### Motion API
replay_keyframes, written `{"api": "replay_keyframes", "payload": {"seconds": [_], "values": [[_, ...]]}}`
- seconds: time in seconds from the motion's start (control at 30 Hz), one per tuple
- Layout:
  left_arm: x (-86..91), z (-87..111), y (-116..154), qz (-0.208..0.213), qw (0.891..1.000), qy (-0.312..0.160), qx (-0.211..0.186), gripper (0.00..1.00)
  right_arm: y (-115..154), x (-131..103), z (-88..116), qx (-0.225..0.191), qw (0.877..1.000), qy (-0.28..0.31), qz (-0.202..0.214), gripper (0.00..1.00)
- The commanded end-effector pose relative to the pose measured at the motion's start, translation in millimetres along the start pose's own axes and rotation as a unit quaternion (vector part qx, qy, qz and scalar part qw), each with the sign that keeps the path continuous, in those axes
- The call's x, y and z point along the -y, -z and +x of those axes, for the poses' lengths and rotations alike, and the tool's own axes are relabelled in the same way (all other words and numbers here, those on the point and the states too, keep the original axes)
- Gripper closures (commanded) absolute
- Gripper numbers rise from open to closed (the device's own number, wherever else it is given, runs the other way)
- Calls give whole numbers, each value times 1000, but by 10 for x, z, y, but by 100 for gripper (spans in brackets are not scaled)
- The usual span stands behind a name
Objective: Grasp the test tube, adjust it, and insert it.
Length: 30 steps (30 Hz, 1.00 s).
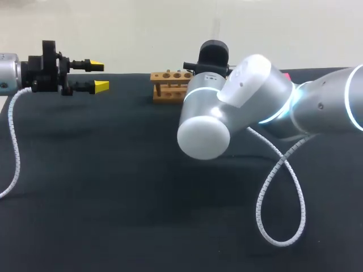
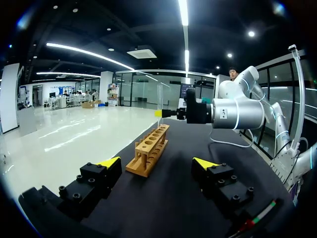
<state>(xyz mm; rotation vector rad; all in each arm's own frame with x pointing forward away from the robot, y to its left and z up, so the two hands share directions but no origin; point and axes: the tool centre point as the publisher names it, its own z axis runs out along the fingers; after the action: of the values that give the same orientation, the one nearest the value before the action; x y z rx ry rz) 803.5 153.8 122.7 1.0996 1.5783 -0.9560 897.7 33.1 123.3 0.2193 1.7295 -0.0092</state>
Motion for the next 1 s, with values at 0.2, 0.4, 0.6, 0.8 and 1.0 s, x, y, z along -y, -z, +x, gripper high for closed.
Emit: {"api": "replay_keyframes", "payload": {"seconds": [0.2, 0.4, 0.6, 0.8, 1.0], "values": [[19, 13, 1, -3, 1000, -2, 2, 0, -43, 5, 139, -4, 1000, -10, -1, 100], [19, 13, 1, -3, 1000, -2, 2, 0, -56, 2, 217, -10, 1000, -14, -4, 100], [19, 13, 1, -3, 1000, -2, 2, 0, -40, 12, 278, -19, 1000, -19, -4, 79], [19, 13, 1, -3, 1000, -2, 2, 0, -33, 27, 300, -23, 999, -22, -5, 69], [19, 13, 1, -3, 1000, -2, 2, 0, -22, 28, 301, -24, 999, -25, -5, 65]]}}
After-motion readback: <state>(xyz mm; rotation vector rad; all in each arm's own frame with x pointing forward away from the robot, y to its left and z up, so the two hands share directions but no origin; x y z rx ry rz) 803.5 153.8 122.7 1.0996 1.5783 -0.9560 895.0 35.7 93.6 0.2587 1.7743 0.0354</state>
